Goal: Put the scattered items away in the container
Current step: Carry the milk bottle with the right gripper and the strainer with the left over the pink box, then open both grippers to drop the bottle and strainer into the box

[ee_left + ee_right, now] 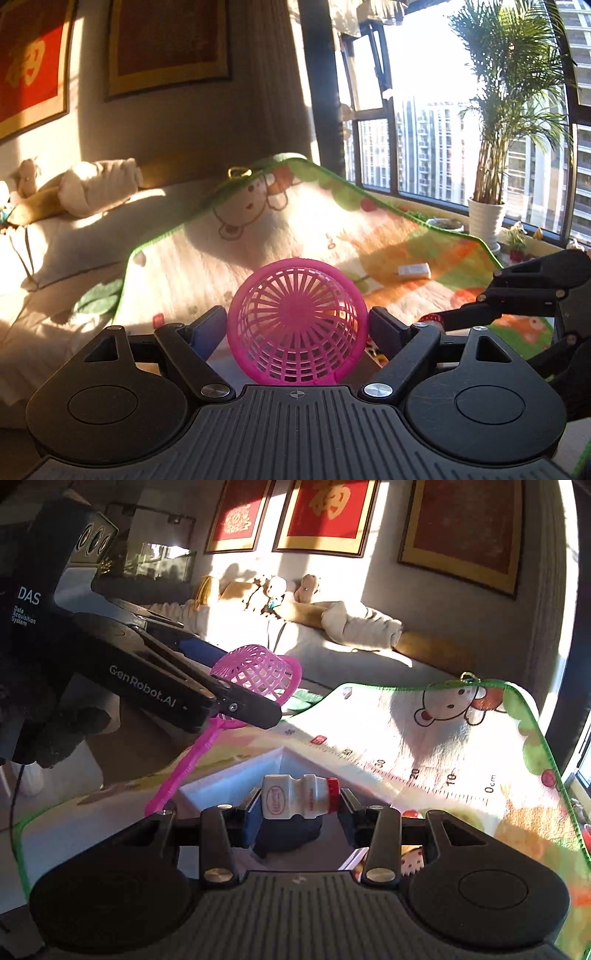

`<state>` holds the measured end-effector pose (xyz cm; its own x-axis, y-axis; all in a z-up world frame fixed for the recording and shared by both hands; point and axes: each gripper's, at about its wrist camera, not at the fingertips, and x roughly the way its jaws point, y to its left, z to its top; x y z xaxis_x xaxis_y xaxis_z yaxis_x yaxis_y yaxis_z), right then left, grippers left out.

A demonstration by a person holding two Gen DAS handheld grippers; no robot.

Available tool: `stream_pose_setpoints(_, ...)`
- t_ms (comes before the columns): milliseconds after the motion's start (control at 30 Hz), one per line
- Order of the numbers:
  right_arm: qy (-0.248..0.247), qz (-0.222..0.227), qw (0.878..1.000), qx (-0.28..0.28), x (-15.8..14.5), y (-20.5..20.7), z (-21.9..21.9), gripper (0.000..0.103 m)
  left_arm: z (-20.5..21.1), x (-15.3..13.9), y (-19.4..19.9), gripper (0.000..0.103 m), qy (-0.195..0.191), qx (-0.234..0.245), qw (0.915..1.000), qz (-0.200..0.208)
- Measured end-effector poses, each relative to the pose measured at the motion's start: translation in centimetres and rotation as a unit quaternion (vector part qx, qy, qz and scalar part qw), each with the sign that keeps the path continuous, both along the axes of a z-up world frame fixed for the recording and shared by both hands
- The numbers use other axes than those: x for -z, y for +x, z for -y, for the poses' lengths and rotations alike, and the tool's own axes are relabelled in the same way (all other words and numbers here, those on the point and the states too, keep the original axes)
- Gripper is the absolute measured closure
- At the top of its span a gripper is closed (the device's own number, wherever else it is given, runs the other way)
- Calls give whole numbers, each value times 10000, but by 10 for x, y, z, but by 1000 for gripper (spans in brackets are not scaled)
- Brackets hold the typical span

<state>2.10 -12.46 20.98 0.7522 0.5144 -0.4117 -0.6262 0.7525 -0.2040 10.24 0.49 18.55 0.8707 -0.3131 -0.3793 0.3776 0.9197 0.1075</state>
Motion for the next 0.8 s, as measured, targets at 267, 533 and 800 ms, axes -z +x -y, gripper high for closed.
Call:
stream_pose_setpoints(267,-108,-598,9979,211,44,47,-4,33,2,27,70,5,158,-508,9962,-695)
stream_pose_setpoints(533,-153,-813,9961,312,67,30,34,27,17,57,40,2,529,-1083,9878,-981)
stream_pose_setpoints(800,-131,-901,9914,938,81,6,96,21,76,114,-56,0,-189,-465,9862,-1576)
